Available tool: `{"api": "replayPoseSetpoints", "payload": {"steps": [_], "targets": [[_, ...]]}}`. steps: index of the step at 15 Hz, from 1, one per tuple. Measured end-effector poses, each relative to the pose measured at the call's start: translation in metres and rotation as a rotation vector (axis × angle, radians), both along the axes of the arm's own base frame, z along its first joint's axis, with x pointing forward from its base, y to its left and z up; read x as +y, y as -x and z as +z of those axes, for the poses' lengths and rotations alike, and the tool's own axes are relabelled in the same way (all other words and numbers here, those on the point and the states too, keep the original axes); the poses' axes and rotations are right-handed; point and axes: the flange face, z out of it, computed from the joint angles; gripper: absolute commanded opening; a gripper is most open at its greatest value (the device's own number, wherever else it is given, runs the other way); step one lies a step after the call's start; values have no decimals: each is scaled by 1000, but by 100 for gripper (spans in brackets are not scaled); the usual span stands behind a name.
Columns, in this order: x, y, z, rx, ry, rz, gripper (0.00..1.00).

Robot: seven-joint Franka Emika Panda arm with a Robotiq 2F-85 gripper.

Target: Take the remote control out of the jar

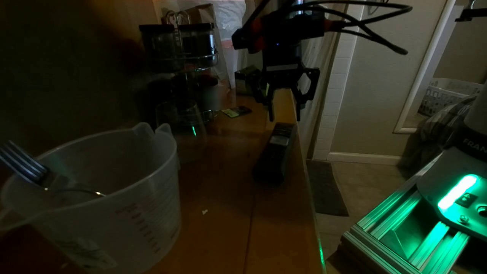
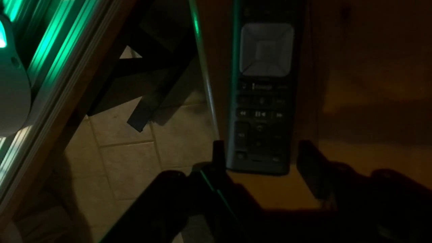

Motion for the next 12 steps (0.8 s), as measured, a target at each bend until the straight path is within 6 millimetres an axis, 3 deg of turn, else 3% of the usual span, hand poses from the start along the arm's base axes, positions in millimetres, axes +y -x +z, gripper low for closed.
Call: {"api": "replayPoseSetpoints", "payload": {"steps": [2,3,5,8,11,12], "targets": [[3,0,2,-21,31,1,13],[5,-1,2,-32,46,2,49],[8,-2,5,-49,59,-6,51],[7,-9,21,-84,33,-36,69],[-11,-15,57,-144,-13,-98,92],[-21,-14,70,-163,-33,-108,73]]}}
